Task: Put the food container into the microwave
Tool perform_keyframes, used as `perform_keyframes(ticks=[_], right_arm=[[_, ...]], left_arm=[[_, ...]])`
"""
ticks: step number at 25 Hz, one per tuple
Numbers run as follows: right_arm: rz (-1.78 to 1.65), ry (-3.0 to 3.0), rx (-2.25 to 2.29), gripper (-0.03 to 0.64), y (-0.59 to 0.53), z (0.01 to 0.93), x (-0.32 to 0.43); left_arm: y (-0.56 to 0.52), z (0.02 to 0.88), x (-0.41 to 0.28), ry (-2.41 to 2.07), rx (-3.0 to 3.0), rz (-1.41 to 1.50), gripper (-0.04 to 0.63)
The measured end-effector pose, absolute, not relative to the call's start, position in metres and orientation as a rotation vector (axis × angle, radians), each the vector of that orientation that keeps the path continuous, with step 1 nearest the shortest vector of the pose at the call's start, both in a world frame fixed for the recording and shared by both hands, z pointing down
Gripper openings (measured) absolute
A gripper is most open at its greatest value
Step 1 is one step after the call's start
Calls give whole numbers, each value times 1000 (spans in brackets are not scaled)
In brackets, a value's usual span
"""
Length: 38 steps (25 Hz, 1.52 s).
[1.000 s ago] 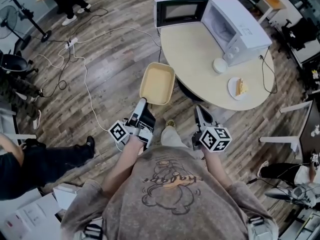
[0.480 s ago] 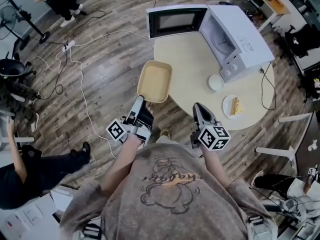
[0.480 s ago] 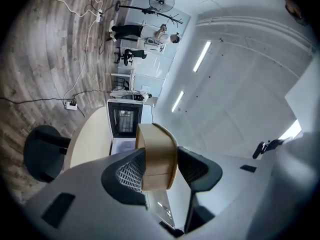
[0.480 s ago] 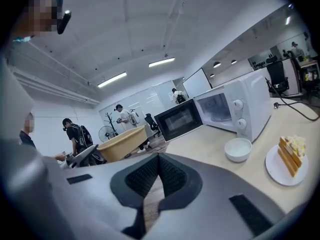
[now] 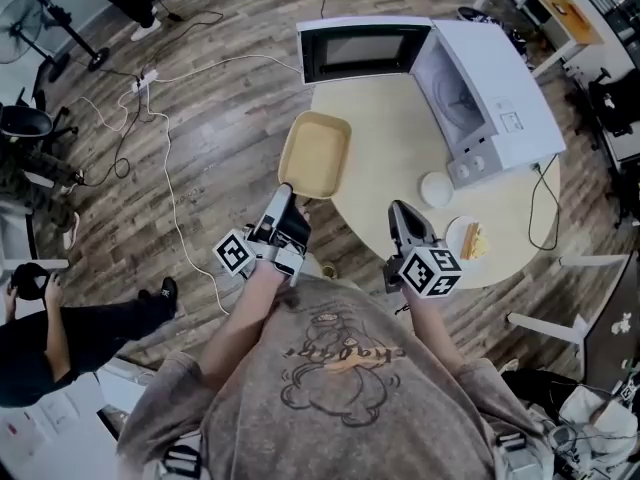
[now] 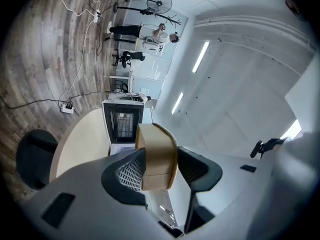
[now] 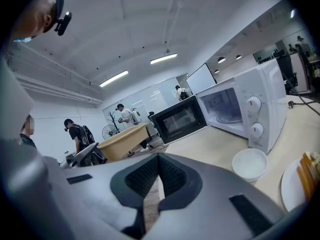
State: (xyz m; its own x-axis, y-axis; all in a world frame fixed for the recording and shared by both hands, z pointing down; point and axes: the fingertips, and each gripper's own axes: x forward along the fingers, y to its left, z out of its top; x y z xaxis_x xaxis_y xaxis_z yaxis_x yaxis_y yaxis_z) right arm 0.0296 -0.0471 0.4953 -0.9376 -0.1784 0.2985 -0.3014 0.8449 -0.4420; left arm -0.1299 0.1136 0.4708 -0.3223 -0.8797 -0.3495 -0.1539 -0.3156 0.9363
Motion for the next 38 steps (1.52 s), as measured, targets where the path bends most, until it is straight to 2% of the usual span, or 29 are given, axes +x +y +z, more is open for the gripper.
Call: perform_keyframes(ticks=[19, 38], right_arm=[[729, -2782, 514, 0, -120, 492, -32], [789, -2702, 1017, 0, -179, 497, 8]], left_arm=[[14, 463, -200, -1230, 1441, -1593, 219], [-127, 482, -190, -888, 1521, -1330, 219]])
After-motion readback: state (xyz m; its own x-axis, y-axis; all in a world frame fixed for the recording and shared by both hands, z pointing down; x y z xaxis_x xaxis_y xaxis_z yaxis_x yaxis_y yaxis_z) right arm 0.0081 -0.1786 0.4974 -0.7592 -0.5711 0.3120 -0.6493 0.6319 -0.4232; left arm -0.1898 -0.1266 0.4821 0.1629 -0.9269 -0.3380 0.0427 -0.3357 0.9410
